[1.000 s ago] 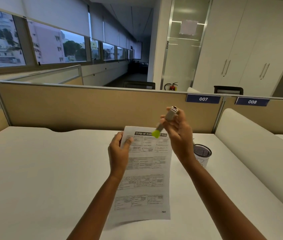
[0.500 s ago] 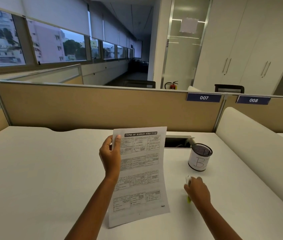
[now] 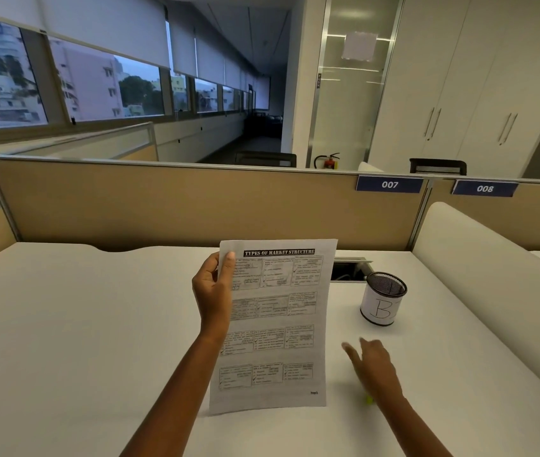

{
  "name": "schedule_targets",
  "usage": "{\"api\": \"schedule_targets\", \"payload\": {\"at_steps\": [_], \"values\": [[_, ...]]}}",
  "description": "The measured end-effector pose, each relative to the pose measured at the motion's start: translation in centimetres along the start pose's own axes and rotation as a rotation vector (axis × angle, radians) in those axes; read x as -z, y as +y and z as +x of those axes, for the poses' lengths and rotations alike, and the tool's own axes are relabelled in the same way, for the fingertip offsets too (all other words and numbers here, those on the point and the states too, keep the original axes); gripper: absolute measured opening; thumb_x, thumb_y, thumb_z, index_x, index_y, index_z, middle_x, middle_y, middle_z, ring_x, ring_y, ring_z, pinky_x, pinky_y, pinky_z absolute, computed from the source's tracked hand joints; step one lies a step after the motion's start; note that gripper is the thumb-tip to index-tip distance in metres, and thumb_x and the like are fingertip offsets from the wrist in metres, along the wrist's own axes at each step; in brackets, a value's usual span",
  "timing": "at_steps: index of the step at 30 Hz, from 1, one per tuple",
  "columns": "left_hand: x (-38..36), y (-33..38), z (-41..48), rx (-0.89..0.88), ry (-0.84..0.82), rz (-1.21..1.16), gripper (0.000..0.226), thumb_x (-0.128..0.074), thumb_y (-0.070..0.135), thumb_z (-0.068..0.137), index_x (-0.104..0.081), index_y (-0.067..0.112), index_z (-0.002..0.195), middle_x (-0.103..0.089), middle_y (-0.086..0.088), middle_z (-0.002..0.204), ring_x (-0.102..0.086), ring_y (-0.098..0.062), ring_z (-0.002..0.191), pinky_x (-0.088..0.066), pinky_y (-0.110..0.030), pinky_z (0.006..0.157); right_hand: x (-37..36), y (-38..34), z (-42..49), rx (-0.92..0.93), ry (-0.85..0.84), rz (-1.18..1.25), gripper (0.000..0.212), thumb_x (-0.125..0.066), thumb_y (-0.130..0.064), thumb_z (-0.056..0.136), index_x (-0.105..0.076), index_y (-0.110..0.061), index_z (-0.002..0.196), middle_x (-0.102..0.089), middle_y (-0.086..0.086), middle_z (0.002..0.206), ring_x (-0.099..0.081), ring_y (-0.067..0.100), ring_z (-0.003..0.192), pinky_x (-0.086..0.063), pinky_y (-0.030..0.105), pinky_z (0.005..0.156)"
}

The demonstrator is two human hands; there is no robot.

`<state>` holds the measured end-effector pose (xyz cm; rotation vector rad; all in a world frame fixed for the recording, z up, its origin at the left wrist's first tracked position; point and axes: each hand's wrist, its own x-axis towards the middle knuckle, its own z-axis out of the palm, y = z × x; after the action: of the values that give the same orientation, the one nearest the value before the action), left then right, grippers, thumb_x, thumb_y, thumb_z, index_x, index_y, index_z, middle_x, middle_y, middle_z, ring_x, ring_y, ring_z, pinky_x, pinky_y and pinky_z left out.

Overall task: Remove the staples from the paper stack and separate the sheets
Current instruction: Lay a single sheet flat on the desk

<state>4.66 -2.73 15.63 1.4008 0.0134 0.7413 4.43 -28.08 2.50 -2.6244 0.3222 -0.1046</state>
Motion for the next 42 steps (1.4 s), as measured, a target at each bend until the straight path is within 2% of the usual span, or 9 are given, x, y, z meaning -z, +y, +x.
{"api": "schedule_targets", "payload": {"at_steps": [3,7,11,13,16,19,21,30,42], "values": [[0.0,0.2,0.3,0.006,-0.01,-0.03,0.023,-0.049,0.025,0.089,-0.056,0.031,0.068,-0.064,0.007,0.074,-0.064,-0.01,0.061,-0.05,-0.009,0.046,0.4,-1.9,-1.1,0.141,-0.19,0.594,0.041,-0.043,-0.035,0.093,-0.047,-0.018,0.13,-0.055,0.002,0.128,-0.05,0.02,0.12,-0.04,0.039,0.104],[0.0,0.4,0.6,0.045,-0.016,-0.06,0.021,-0.049,0.024,0.089,-0.058,0.031,0.071,-0.065,0.009,0.075,-0.066,-0.004,0.06,-0.049,-0.01,0.046,-0.2,-2.6,-2.1,0.192,-0.253,0.866,0.023,-0.054,-0.007,0.089,-0.057,-0.007,0.111,-0.07,0.011,0.102,-0.068,0.014,0.09,-0.055,0.017,0.069],[0.3,-0.1,1.2,0.095,-0.018,-0.025,0.013,-0.051,0.026,0.088,-0.058,0.028,0.077,-0.066,0.006,0.079,-0.065,-0.011,0.067,-0.051,-0.013,0.046,-0.8,-3.3,-2.4,0.12,-0.167,1.022,0.015,-0.048,0.004,0.089,-0.06,-0.001,0.095,-0.068,0.02,0.09,-0.065,0.033,0.081,-0.058,0.034,0.067],[0.9,-0.9,1.6,0.168,-0.062,0.082,0.01,-0.054,0.024,0.086,-0.057,0.02,0.095,-0.066,-0.003,0.094,-0.065,-0.02,0.078,-0.053,-0.02,0.054,-1.0,-3.5,-2.2,0.099,-0.114,1.024,0.014,-0.049,0.004,0.088,-0.062,0.0,0.092,-0.068,0.019,0.088,-0.065,0.03,0.074,-0.058,0.029,0.063],[2.4,-3.5,1.1,0.469,-0.141,0.322,0.043,-0.058,0.018,0.084,-0.044,0.009,0.124,-0.056,-0.013,0.118,-0.058,-0.032,0.103,-0.05,-0.04,0.084,-1.4,-3.9,-1.7,0.04,-0.055,1.041,0.013,-0.051,0.003,0.088,-0.063,0.0,0.092,-0.069,0.013,0.082,-0.066,0.023,0.067,-0.057,0.019,0.053],[4.4,-5.8,-0.8,0.625,-0.241,0.411,0.007,-0.053,0.004,0.083,-0.06,0.007,0.082,-0.061,-0.017,0.092,-0.061,-0.034,0.093,-0.05,-0.046,0.083,-2.3,-5.1,-0.9,-0.034,-0.004,1.028,0.015,-0.052,0.003,0.087,-0.063,-0.006,0.092,-0.068,0.01,0.083,-0.065,0.022,0.067,-0.056,0.025,0.055],[5.4,-7.4,-1.3,0.6,-0.232,0.495,0.019,-0.05,-0.001,0.081,-0.056,0.006,0.065,-0.062,-0.015,0.076,-0.062,-0.033,0.078,-0.054,-0.049,0.076,-3.2,-6.3,-0.4,-0.066,0.019,0.996,0.015,-0.053,0.002,0.087,-0.063,-0.005,0.095,-0.068,0.012,0.087,-0.064,0.023,0.068,-0.054,0.029,0.06],[8.8,-9.6,3.1,0.516,0.039,0.612,0.011,-0.06,-0.001,0.078,-0.068,-0.008,0.081,-0.071,-0.024,0.092,-0.059,-0.029,0.072,-0.042,-0.027,0.066,-6.9,-13.9,2.4,-0.071,0.011,0.806,0.018,-0.053,-0.005,0.087,-0.064,-0.001,0.101,-0.069,0.017,0.1,-0.064,0.028,0.081,-0.054,0.033,0.073],[13.9,-13.3,12.5,0.455,0.137,0.787,0.014,-0.057,-0.004,0.08,-0.066,-0.011,0.089,-0.068,-0.03,0.099,-0.064,-0.044,0.085,-0.052,-0.042,0.073,-13.4,-24.6,6.3,-0.059,-0.169,0.666,0.021,-0.052,-0.008,0.09,-0.058,0.001,0.107,-0.064,0.017,0.114,-0.063,0.03,0.1,-0.051,0.033,0.085]]}}
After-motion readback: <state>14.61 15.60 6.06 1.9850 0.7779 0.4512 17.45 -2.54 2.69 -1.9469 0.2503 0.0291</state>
